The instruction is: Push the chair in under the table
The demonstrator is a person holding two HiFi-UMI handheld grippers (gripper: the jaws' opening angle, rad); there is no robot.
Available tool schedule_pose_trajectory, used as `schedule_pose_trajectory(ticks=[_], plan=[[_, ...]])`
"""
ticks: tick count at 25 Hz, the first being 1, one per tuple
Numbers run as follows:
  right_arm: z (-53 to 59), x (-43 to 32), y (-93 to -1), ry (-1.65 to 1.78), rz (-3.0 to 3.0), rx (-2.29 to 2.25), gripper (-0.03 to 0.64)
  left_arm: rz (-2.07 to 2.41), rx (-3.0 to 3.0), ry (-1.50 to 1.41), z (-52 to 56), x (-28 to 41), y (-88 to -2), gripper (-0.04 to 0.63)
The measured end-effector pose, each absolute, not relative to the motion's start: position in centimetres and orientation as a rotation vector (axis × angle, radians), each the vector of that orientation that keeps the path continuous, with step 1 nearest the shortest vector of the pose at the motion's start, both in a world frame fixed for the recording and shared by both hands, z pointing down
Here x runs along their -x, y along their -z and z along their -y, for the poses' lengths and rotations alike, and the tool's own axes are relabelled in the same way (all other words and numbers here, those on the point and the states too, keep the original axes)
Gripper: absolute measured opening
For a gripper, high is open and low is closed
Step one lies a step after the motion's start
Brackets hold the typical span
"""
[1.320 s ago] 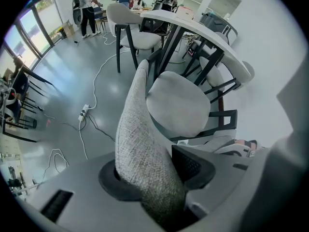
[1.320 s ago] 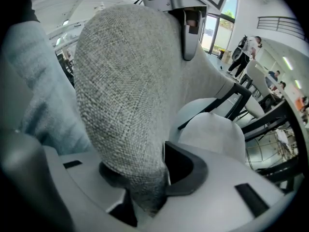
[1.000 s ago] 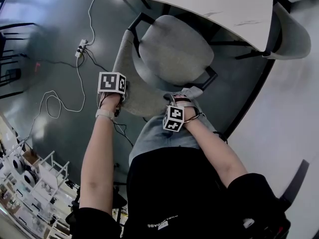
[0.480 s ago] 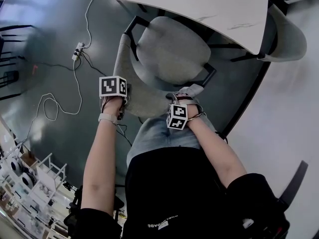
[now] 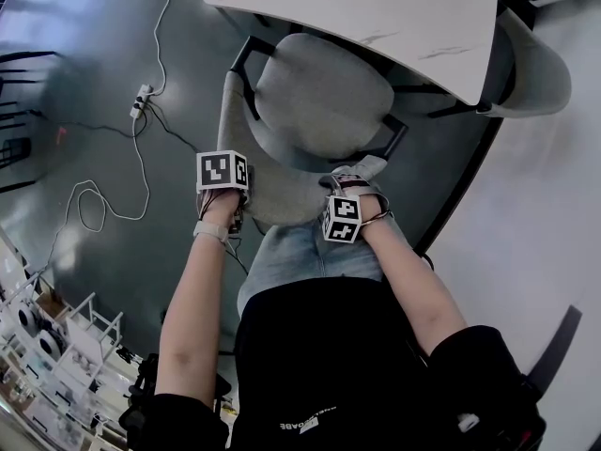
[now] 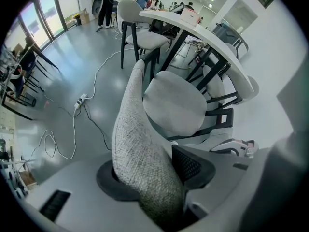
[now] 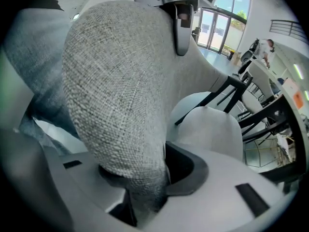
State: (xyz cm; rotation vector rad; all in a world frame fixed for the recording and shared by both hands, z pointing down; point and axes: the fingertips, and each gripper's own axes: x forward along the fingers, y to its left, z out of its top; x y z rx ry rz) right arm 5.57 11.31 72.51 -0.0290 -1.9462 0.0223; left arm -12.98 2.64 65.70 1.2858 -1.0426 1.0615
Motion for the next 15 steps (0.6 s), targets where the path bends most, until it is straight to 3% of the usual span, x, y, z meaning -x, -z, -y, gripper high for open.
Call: schedule_pose_trajectory(ticks=[15], plan=[[-10.0,-10.0,-72.4,-0.03,1.929,0.038,0.15,1.045,-1.257,-0.995,-2.7,9.0,-65.7,0.202]])
